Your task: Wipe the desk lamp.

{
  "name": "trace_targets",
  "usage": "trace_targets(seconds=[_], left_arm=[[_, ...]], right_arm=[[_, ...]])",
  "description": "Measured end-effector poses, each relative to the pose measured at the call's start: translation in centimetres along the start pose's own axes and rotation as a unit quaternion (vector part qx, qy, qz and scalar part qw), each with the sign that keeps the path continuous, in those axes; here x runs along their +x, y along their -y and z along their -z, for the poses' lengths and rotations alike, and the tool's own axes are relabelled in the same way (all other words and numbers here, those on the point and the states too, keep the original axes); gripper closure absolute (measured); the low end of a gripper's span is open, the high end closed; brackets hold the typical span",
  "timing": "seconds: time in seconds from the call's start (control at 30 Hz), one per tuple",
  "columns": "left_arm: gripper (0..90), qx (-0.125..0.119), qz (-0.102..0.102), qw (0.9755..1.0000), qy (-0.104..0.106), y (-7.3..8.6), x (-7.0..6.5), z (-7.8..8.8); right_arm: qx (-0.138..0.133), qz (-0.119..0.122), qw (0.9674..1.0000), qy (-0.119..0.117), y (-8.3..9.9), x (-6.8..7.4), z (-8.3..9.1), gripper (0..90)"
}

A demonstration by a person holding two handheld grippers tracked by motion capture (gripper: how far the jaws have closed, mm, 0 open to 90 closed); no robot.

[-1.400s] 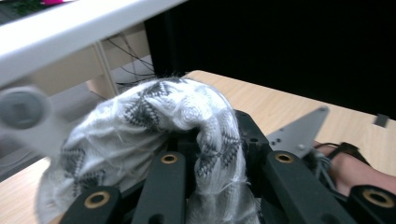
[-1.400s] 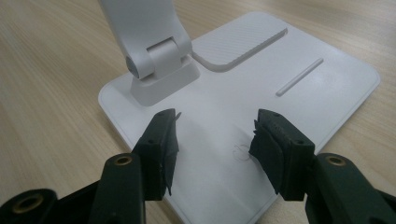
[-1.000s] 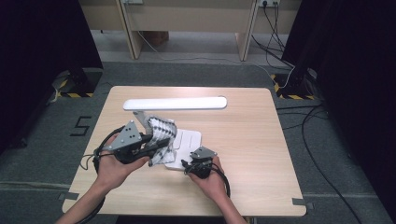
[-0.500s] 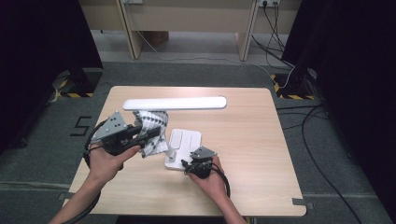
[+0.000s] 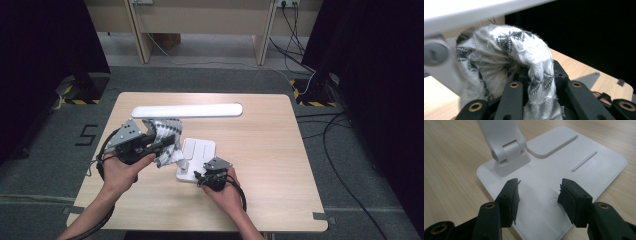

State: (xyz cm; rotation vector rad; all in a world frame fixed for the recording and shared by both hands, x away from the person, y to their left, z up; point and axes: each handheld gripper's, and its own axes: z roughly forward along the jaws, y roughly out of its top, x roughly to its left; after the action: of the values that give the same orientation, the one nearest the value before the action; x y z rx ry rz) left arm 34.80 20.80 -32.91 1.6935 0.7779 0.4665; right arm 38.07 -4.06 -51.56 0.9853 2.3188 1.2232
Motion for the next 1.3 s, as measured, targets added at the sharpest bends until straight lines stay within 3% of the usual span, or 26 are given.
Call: trace_targets(seconds=[0.63, 1.3], left_arm=[[74.8, 0.000, 0.015, 0.9994, -0.031, 0.5, 0.2, -0.3], [74.9, 0.007, 0.048, 0.9978, -0.045, 2.9, -0.2, -0.8]], right_arm=[[0.000, 0.000, 1.0000, 0.000, 0.0, 0.0, 0.0, 49.5], [0.000, 0.001, 1.0000, 0.000, 0.0, 0.0, 0.0, 49.5]])
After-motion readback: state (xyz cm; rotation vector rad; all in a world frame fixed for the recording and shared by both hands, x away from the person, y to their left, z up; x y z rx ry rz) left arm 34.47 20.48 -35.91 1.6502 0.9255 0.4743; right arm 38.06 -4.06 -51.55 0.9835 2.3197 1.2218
